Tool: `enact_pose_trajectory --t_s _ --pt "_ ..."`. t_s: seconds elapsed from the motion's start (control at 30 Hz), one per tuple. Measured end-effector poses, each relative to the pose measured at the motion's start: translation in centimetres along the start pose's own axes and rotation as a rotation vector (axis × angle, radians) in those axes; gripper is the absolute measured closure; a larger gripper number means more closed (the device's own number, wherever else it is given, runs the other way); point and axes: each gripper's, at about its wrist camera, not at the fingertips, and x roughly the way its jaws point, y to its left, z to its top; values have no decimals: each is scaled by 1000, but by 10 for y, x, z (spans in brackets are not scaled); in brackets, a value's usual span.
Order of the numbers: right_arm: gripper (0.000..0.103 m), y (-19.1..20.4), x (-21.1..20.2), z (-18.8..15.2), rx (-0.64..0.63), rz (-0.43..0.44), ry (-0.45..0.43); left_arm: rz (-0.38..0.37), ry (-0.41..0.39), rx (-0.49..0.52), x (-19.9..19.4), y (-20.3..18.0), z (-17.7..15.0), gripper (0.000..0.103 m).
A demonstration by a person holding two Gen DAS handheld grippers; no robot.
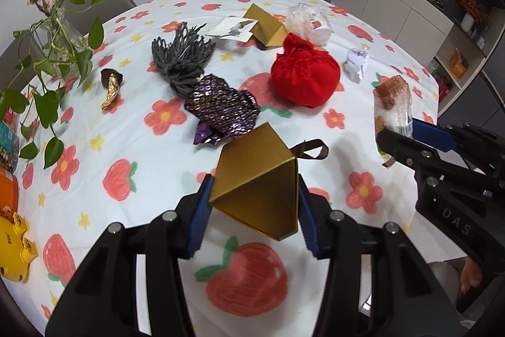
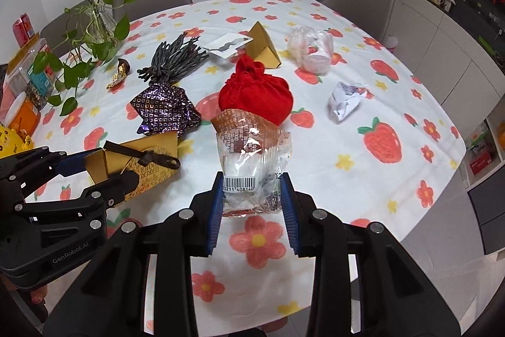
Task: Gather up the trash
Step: 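Carry the gold box and clear bag with both grippers over the grey bin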
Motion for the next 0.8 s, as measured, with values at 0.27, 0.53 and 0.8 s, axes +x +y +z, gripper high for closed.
enact_pose_trajectory --t_s 0.27,0.53,0.8 --pt "71 -24 -14 -7 45 -29 -14 -44 -15 61 -4 -29 8 54" --pt "71 -72 -36 -27 138 -96 -25 -111 -29 151 -3 -80 24 55" --pt "71 -147 -78 -73 256 -188 -35 -202 -36 279 -3 -178 26 55"
